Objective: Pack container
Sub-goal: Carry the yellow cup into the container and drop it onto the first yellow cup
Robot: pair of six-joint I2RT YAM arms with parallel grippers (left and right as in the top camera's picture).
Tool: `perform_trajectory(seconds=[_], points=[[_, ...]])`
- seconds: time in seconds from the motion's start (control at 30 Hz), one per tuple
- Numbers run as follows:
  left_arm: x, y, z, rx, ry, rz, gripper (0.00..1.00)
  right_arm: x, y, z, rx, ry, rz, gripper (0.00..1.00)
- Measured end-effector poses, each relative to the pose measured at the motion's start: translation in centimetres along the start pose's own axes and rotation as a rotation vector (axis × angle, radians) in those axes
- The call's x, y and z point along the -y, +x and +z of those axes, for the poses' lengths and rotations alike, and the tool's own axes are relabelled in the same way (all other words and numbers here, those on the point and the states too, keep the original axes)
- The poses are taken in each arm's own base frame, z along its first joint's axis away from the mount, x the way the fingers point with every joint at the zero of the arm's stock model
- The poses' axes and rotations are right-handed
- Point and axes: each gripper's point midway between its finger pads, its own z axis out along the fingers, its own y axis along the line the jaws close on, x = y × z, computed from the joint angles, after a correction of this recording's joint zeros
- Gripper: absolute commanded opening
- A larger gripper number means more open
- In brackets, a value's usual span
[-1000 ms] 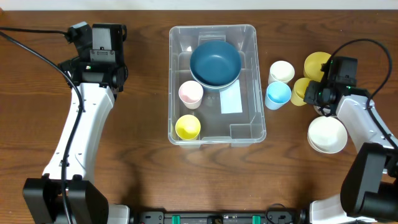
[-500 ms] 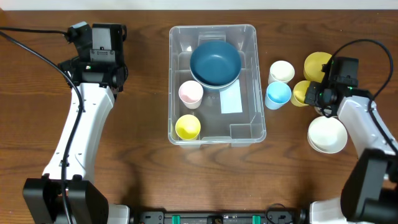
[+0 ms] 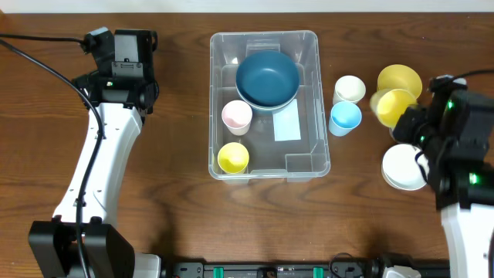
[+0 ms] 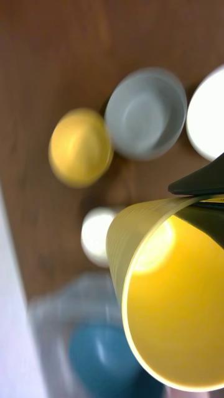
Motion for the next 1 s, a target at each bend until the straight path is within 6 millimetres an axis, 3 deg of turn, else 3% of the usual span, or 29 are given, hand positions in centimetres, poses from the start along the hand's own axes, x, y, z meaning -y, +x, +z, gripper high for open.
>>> perform_trajectory(seconds=[0.1, 0.23, 0.5, 0.63, 0.87, 1.0], points=[[0.0, 0.0, 0.0, 0.000, 0.000, 0.000, 0.98, -3.9, 0.0, -2.2, 0.038, -0.144, -0.056, 0.01], [0.0, 0.0, 0.0, -0.001, 0.000, 0.001, 0.98, -8.4, 1.3, -3.6, 0.017, -0.297, -0.131, 0.01], [0.0, 0.0, 0.0, -0.001, 0.000, 0.001, 0.98, -18.0, 5.4, -3.8, -0.146, -0.543, -0.316, 0.01], [0.0, 0.0, 0.0, -0.001, 0.000, 0.001, 0.98, -21.9, 7.5, -3.1, -0.224, -0.593, -0.400, 0.01], [0.0, 0.0, 0.0, -0.001, 0.000, 0.001, 0.98, -25.6, 12.2, -0.1, -0.363, -0.581, -0.506, 0.01], [0.0, 0.0, 0.0, 0.000, 0.000, 0.000, 0.98, -26.2, 14.2, 1.6, -0.422, -0.559, -0.536, 0.01]])
